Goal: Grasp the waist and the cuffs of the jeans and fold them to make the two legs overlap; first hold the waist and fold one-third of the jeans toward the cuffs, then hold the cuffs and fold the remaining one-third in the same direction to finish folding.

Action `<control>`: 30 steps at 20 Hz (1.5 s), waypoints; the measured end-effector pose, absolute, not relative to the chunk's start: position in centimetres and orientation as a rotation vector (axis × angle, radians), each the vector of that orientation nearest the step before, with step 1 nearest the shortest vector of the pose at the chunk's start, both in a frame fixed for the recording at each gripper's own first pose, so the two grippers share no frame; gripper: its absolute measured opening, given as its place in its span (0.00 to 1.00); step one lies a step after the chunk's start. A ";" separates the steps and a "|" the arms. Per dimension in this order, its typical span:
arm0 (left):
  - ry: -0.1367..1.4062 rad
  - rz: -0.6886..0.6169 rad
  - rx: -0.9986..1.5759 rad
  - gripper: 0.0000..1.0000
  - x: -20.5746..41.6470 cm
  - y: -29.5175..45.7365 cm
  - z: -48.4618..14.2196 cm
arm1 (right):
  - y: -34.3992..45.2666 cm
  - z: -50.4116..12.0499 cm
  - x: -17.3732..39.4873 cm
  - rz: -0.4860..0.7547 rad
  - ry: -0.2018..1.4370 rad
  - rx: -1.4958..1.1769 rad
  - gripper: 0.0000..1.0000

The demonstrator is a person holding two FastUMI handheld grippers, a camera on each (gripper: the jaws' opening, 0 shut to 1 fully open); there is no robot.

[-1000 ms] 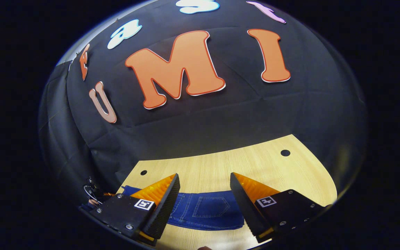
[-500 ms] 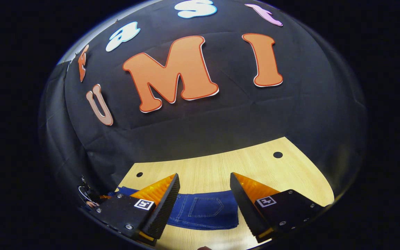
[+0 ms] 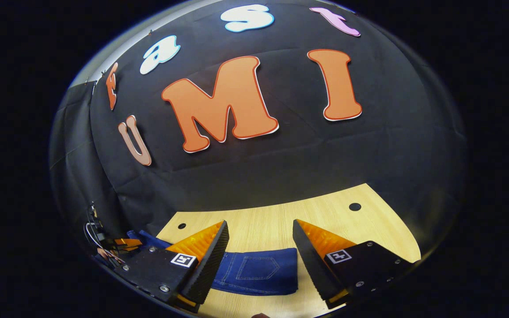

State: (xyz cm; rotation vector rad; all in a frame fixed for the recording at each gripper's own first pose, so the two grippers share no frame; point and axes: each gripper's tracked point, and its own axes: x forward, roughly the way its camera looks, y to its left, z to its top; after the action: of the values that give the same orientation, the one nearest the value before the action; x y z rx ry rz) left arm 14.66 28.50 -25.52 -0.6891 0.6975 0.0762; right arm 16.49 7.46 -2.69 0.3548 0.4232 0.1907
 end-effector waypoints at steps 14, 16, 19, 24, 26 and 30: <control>0.713 -0.376 -0.367 0.01 17.7 1.1 -17.7 | 2.4 -3.1 15.1 0.207 0.409 0.382 0.92; 0.758 -0.416 -0.326 0.02 17.5 -2.8 -19.2 | 1.5 -3.5 14.7 0.198 0.415 0.398 0.91; 0.828 -0.457 -0.241 0.01 16.4 -7.3 -22.4 | 0.3 -4.2 14.2 0.187 0.428 0.399 0.92; 0.844 -0.569 0.024 0.10 13.4 -12.8 -25.4 | -1.7 -5.0 14.0 0.168 0.440 0.400 0.92; 0.809 -0.648 -0.009 0.33 11.9 -14.7 -22.8 | -2.4 -5.2 14.2 0.162 0.438 0.402 0.92; 0.720 -0.643 -0.033 0.73 11.8 -14.2 -18.9 | -2.7 -4.5 15.0 0.163 0.411 0.401 0.92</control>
State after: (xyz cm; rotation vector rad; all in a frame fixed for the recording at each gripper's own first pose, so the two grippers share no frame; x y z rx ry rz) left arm 11.79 -14.21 -18.88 -0.0330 0.7205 -0.6432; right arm 14.98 -2.73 -4.54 0.4006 0.4105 0.1631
